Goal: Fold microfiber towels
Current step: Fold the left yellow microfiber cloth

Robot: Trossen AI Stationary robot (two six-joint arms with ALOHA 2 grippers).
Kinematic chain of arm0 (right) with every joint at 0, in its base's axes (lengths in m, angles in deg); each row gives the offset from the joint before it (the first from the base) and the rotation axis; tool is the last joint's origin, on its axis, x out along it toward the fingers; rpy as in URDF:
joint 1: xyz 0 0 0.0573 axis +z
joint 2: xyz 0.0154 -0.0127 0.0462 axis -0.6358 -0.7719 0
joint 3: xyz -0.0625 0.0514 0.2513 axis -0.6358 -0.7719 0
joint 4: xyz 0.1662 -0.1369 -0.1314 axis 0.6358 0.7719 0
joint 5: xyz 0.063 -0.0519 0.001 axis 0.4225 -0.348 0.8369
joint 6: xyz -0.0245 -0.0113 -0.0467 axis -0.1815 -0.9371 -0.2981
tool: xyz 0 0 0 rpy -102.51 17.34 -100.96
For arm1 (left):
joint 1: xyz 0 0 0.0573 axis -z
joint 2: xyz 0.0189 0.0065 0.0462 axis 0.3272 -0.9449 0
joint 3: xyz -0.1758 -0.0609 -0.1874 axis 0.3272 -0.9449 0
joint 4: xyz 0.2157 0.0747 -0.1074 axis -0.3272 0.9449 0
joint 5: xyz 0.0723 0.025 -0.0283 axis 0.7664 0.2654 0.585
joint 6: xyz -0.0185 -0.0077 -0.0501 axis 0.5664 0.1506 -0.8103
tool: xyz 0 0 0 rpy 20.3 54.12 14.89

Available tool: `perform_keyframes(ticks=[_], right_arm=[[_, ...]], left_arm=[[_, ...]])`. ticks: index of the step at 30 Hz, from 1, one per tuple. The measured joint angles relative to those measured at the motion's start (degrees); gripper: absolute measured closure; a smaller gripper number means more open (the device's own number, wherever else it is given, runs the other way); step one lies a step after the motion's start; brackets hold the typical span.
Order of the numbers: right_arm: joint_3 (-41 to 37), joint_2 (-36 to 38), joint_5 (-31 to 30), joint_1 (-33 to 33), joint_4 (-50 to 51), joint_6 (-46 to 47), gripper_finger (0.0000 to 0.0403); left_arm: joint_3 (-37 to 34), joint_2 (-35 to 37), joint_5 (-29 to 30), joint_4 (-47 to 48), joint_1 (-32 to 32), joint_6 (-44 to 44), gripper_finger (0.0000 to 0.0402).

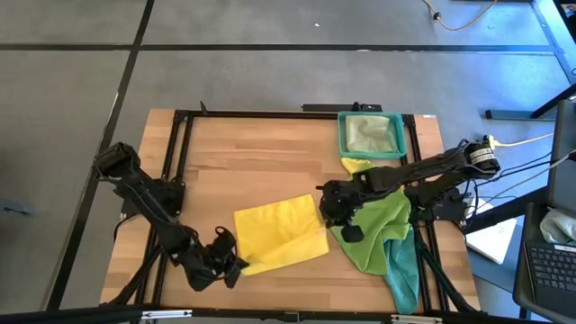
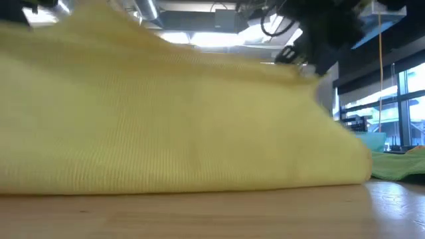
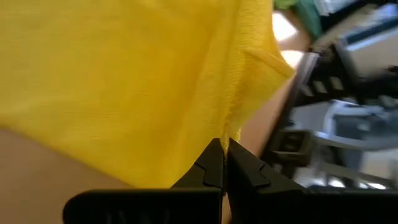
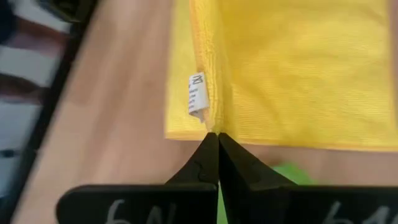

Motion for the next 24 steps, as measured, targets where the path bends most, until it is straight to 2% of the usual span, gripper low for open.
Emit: perform_keyframes(ticks=[6, 11, 16, 24], right_arm=[[-3.38, 0.0, -1.44, -1.12, -5.64, 0.88, 0.04], [-6.55, 0.0, -2.36, -1.71, -12.59, 1.33, 0.04], [-9.83, 0.0, -7.85, -2.14, -14.99, 2.5, 0.04], [-12.92, -0.03, -8.08, -3.78, -18.34, 2.77, 0.04]], left_arm=[[0.0, 0.0, 0.46, 9.09, -0.96, -4.79, 0.0401], [0.0, 0.0, -0.02, 11.85, -2.86, -4.54, 0.0402], [0.0, 0.0, 0.15, 14.57, -4.97, -4.5, 0.0401], [0.0, 0.0, 0.2, 16.51, -7.36, -4.5, 0.0401]])
